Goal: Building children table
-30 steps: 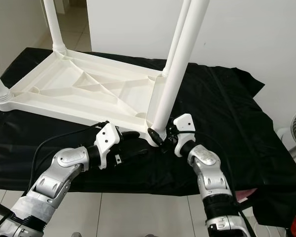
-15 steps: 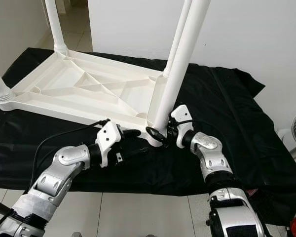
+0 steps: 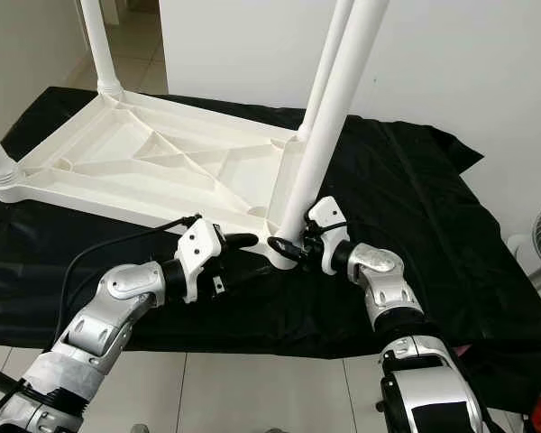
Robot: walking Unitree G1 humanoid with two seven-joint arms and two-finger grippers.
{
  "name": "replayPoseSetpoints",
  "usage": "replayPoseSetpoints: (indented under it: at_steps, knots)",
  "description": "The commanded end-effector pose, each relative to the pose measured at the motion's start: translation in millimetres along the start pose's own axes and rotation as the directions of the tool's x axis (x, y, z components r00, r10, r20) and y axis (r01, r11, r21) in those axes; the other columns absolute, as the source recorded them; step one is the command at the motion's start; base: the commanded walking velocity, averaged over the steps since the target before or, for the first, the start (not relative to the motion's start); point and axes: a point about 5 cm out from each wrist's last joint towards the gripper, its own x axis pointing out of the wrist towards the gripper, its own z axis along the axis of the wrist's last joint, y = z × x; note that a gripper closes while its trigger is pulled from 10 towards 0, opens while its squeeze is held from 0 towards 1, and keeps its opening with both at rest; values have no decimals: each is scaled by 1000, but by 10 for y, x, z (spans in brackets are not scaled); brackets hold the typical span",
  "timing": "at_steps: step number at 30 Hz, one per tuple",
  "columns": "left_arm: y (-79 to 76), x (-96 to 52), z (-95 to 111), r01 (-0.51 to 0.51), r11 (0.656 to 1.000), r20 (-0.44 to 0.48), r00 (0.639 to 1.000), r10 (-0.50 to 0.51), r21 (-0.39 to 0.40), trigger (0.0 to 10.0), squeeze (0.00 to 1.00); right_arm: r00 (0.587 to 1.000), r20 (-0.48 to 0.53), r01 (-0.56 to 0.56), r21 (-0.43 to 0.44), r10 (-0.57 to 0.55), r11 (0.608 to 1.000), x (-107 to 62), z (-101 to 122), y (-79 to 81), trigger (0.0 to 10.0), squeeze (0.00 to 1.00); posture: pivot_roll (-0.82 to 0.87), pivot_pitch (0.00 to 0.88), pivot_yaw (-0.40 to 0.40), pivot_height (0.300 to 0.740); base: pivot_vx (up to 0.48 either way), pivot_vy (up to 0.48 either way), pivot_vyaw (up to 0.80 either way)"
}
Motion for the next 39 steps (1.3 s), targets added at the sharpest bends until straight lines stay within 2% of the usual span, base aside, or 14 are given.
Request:
replayPoseSetpoints:
  at_steps: [1,6,14,16,20,23,24,25,26,32,33,35,36,39]
  knots:
    - [-18,14,-26,-13,1000,-7,1000,13,-13,10000,0,999,33,30,11,-30,1000,16,2,31,10000,0,-7,0,-103,740,0,0,0]
    - [-23,0,-39,-14,1000,-12,1000,13,-15,10000,0,978,55,198,50,-201,979,26,33,12,10000,0,-11,0,-103,740,0,0,0]
    - [-36,8,-46,-8,1000,-13,1000,7,-19,10000,0,939,73,327,116,-337,938,65,67,133,10000,0,-16,0,-104,740,0,0,0]
    - [-36,11,-46,-6,1000,-13,1000,6,-19,10000,0,919,68,376,145,-389,915,84,68,184,10000,0,-17,0,-103,740,0,0,0]
    - [-34,15,-43,-2,1000,-11,1000,2,-18,10000,0,811,37,567,197,-584,800,123,65,375,10000,0,-20,0,-103,740,0,0,0]
    - [-35,15,-44,0,1000,-12,1000,0,-17,10000,0,775,24,617,189,-632,764,128,64,438,10000,0,-19,0,-107,740,0,0,0]
    - [-32,14,-45,0,1000,-13,1000,-1,-15,10000,0,734,14,665,191,-679,722,127,66,480,10000,0,-19,0,-106,740,0,0,0]
    - [-32,14,-45,0,1000,-13,1000,-1,-15,10000,0,734,14,665,191,-679,722,127,66,480,10000,0,-19,0,-106,740,0,0,0]
    - [-26,11,-46,-1,1000,-14,1000,0,-14,10000,0,699,0,700,210,-716,683,130,64,520,10000,0,-15,0,-111,740,0,0,0]
    - [-6,0,-44,-8,1000,-14,1000,8,-13,10000,0,674,5,719,224,-739,658,122,98,534,10000,0,-15,0,-112,740,0,0,0]
    - [-2,0,-45,-11,1000,-14,1000,10,-13,10000,0,672,29,717,223,-740,660,89,129,493,10000,173,-21,0,-113,740,0,0,0]
    - [-2,0,-45,-11,1000,-14,1000,10,-13,10000,0,672,29,717,223,-740,660,89,129,493,10000,173,-21,0,-113,740,0,0,0]
    - [0,3,-45,-12,1000,-13,1000,12,-12,10000,0,673,50,713,217,-738,666,51,167,454,10000,1000,-22,0,-113,740,0,0,0]
    - [8,13,-37,-14,1000,-10,1000,13,-10,10000,0,703,100,672,231,-704,703,-10,227,386,10000,1000,-23,0,-115,740,0,0,0]
